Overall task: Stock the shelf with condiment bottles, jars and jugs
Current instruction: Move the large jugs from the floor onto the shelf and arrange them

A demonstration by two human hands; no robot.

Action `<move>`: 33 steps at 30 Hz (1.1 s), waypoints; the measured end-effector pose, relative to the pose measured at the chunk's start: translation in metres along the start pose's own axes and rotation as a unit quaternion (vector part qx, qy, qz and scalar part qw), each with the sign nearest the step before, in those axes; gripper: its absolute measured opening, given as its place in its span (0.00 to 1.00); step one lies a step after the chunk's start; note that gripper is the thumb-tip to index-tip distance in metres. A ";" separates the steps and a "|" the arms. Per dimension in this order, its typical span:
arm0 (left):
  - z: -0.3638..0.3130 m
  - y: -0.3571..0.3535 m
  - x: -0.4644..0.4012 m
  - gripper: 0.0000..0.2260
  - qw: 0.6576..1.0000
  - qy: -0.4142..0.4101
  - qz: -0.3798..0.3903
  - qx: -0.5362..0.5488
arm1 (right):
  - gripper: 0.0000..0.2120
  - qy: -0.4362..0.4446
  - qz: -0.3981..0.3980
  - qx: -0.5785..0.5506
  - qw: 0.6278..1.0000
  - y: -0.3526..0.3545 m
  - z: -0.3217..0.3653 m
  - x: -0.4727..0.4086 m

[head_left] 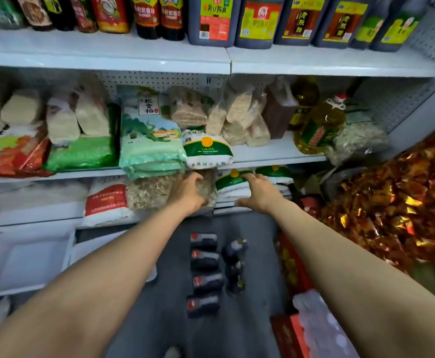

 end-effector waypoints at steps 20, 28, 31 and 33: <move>0.369 -0.446 0.036 0.31 0.938 0.237 0.152 0.202 | 0.27 -0.112 0.168 -0.291 0.935 -0.524 -0.211 -0.059; 0.469 -0.577 0.002 0.47 0.898 0.235 0.206 0.309 | 0.29 -0.070 0.142 -0.412 0.897 -0.667 -0.236 -0.115; 0.477 -0.601 -0.007 0.47 0.887 0.203 0.224 0.349 | 0.27 -0.054 0.136 -0.444 0.884 -0.696 -0.242 -0.126; 0.480 -0.607 -0.012 0.46 0.884 0.189 0.228 0.362 | 0.25 -0.041 0.127 -0.459 0.878 -0.705 -0.245 -0.133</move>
Point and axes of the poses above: each hand's wrist, its own x-axis away from the middle knuckle, its own y-axis out of the back of the hand, z = x × y, the point moved 10 cm from there along -x, towards the middle knuckle, and after that the axes turned 7 degrees about z, right-handed, at the moved point
